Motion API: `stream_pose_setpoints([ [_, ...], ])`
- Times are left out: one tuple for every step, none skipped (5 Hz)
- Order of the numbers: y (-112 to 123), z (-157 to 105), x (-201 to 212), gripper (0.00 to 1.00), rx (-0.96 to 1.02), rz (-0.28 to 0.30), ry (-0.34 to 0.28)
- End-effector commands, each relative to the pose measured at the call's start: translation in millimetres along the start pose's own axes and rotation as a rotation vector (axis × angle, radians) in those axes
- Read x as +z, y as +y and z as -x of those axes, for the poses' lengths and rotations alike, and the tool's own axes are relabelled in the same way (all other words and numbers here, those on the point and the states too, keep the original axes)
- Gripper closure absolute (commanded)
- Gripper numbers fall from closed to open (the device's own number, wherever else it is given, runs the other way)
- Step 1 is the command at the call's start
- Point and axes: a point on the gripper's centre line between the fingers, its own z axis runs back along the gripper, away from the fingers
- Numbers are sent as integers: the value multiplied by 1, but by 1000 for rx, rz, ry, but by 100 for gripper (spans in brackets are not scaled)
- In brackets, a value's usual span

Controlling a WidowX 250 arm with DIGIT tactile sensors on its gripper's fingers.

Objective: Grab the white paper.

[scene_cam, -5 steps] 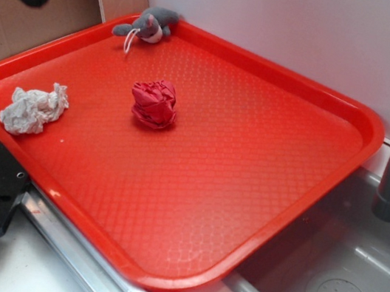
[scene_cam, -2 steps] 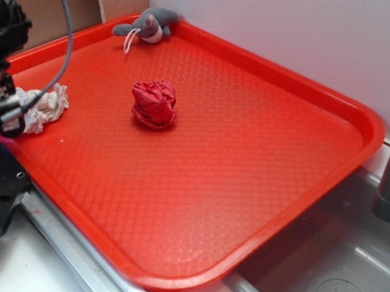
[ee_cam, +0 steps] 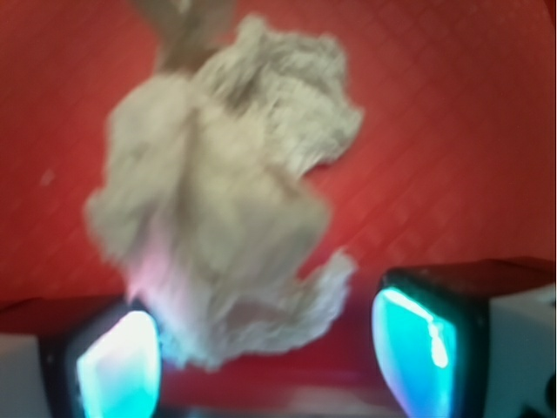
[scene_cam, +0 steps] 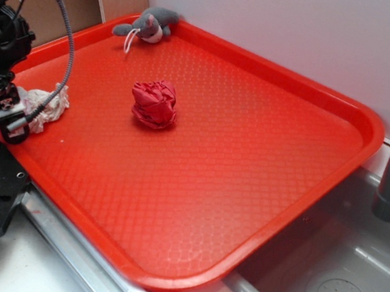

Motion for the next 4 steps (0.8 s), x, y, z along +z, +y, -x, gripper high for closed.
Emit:
stream_pose_setpoints([
  [-1,5,-1,0,-125,2,-1],
  [-3,6,0,0,-159,9,19],
  [1,10,5,0,-142,45,50],
  [2,15,18,0,-119,39,33],
])
